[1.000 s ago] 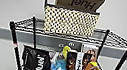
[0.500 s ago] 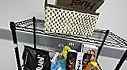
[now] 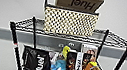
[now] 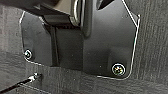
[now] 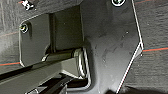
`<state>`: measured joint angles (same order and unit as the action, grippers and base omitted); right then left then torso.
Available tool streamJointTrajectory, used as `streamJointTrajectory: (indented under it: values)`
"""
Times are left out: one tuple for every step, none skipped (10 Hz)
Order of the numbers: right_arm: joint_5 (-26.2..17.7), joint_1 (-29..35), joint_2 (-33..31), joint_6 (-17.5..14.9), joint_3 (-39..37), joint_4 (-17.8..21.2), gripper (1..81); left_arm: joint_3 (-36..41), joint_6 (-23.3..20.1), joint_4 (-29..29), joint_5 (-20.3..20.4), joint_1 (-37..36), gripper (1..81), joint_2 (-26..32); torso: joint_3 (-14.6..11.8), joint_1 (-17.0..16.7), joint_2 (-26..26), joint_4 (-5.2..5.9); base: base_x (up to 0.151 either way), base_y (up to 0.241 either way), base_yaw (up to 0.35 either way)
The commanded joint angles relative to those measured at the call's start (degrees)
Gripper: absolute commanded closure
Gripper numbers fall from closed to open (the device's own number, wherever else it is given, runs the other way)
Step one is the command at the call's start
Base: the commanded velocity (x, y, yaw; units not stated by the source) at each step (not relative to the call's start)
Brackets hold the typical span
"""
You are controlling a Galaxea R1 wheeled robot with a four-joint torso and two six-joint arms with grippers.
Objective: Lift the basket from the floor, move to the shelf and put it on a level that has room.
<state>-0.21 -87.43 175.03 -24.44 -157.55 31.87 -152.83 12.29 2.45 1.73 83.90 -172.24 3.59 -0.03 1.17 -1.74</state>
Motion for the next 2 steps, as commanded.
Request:
streamJointTrajectory:
  values:
    - [0.1,2.3,0.3,-0.3,0.1,-0.3,1.0,-5.2,0.1,0.7,-3.2,-2.5,1.0,-2.6,0.0,0.0,0.0,0.00,0.000,0.000,0.000]
    - [0.1,2.3,0.4,-0.8,0.2,-0.7,1.0,-7.1,0.2,0.7,-3.1,-2.5,1.0,-3.9,0.0,0.0,0.0,0.00,0.000,0.000,0.000]
